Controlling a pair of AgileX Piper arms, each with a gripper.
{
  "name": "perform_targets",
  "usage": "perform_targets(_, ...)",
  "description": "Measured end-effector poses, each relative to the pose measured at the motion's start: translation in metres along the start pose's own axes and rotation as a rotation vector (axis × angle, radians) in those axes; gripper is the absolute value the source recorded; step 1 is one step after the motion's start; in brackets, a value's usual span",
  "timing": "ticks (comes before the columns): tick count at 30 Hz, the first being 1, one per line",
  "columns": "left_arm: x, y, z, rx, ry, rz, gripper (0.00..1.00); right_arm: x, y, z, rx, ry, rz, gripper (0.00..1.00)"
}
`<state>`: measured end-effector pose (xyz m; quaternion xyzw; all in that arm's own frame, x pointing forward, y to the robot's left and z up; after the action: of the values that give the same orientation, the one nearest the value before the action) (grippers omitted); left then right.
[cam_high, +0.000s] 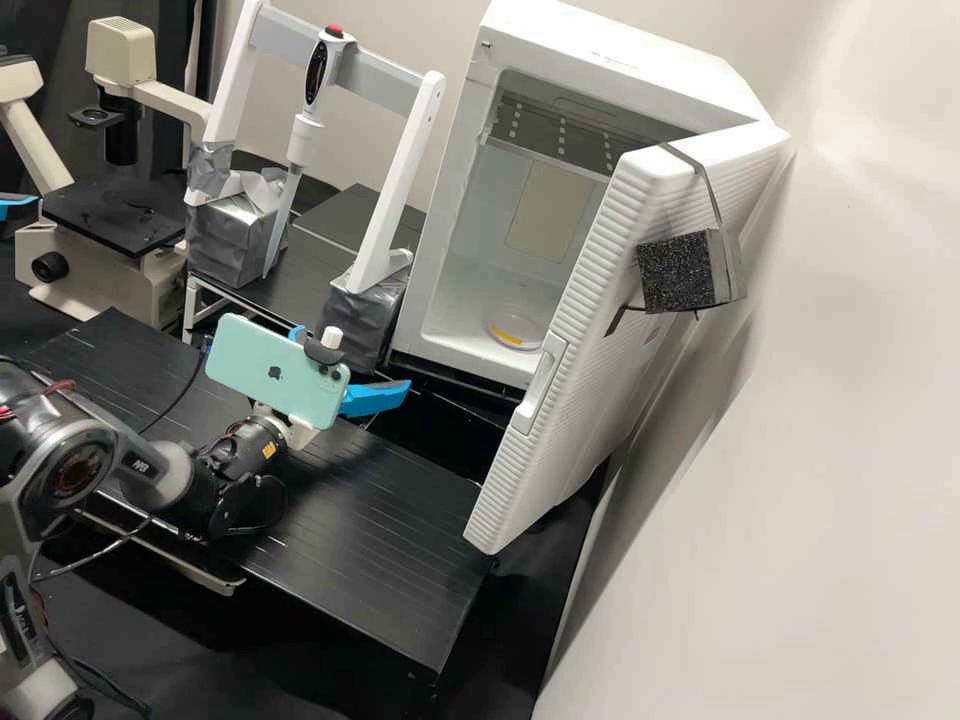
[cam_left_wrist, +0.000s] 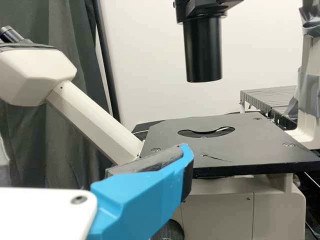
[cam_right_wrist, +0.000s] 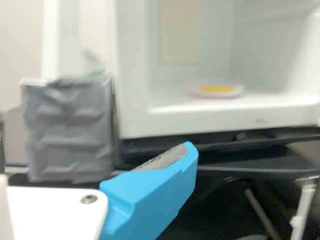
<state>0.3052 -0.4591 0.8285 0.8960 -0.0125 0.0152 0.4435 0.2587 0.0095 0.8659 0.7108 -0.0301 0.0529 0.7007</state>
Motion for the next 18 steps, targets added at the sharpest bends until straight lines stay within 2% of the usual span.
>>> perform_targets(7,0.0,0.0,0.0,0.0,0.0,0.0,1.0,-0.016,0.039,0.024,0.034,-0.014,0.112,1.0)
perform_targets(12,0.0,0.0,0.0,0.0,0.0,0.0,1.0,-0.006,0.066,0.037,0.031,-0.033,0.191,1.0)
perform_targets(18,0.0,0.0,0.0,0.0,0.0,0.0,1.0,0.025,0.083,0.038,0.016,-0.025,0.198,1.0)
